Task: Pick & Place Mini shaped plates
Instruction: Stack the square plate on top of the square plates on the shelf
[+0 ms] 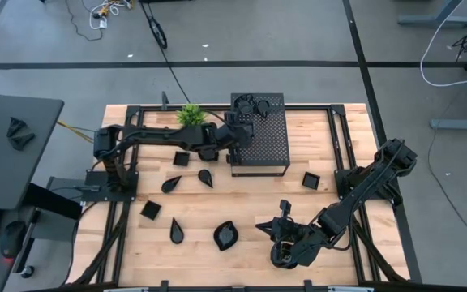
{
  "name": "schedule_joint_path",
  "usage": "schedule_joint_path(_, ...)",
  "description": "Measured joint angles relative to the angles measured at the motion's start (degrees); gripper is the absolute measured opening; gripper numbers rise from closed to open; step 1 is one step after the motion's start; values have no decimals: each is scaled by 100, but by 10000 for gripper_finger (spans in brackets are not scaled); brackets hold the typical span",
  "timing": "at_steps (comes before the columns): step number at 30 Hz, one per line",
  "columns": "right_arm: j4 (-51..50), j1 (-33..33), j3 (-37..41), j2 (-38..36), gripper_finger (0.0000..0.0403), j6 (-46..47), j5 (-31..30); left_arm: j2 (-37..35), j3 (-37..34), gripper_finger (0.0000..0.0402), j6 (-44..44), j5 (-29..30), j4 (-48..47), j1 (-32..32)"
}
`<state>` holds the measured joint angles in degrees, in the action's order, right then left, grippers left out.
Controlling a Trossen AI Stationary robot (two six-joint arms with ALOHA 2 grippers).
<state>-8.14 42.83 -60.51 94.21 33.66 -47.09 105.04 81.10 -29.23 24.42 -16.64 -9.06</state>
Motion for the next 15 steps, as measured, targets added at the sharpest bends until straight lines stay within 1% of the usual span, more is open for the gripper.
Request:
schedule_joint_path(9, 0, 0, 0, 0, 8, -6, -2, 6, 0, 9, 1, 118, 0, 2)
schedule_joint_path(12, 2, 0, 0, 0, 8, -6, -1, 6, 0, 30, 4, 121, -7, 12)
schedule_joint_path(15, -1, 0, 0, 0, 8, -8, -2, 6, 0, 67, -13, 121, 0, 33)
